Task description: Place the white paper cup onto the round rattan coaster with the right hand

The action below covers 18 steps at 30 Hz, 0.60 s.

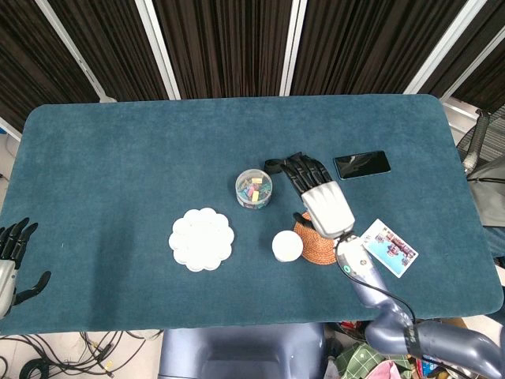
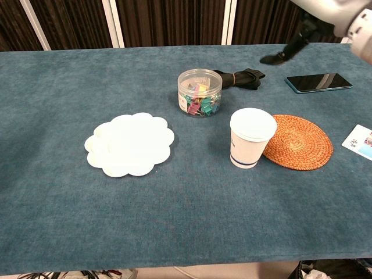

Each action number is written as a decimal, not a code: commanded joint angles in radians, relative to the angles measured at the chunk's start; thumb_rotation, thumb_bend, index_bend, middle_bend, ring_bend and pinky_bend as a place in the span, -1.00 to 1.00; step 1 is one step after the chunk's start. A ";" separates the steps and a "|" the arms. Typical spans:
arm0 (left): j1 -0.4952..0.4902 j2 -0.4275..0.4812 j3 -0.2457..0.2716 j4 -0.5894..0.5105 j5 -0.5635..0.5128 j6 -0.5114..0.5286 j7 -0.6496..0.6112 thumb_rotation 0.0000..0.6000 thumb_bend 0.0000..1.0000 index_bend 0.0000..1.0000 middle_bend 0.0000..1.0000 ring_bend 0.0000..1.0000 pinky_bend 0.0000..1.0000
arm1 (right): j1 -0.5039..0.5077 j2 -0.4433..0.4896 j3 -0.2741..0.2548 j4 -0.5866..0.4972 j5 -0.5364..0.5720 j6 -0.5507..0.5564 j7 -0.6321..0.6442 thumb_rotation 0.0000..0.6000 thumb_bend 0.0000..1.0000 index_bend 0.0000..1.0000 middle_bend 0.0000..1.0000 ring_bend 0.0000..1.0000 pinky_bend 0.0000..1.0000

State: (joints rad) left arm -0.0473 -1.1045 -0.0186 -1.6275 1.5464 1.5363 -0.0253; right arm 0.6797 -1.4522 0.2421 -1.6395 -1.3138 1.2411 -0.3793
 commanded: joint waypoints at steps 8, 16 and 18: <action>0.001 -0.003 -0.001 0.001 0.004 0.007 0.009 1.00 -0.40 -0.98 -1.00 -1.00 -1.00 | -0.206 0.144 -0.163 -0.098 -0.005 -0.066 0.434 1.00 -0.85 -1.00 -0.94 -0.91 -0.79; -0.001 -0.008 0.001 0.004 0.009 0.005 0.028 1.00 -0.40 -0.98 -1.00 -1.00 -1.00 | -0.254 0.036 -0.240 0.055 -0.100 -0.069 0.609 1.00 -0.85 -1.00 -0.91 -0.87 -0.79; 0.000 -0.007 0.000 0.004 0.006 0.005 0.028 1.00 -0.40 -0.98 -1.00 -1.00 -1.00 | -0.257 -0.002 -0.240 0.084 -0.099 -0.076 0.637 1.00 -0.85 -1.00 -0.89 -0.84 -0.79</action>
State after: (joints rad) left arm -0.0476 -1.1118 -0.0182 -1.6232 1.5523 1.5410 0.0025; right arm 0.4354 -1.4180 0.0137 -1.5818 -1.4047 1.1745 0.2310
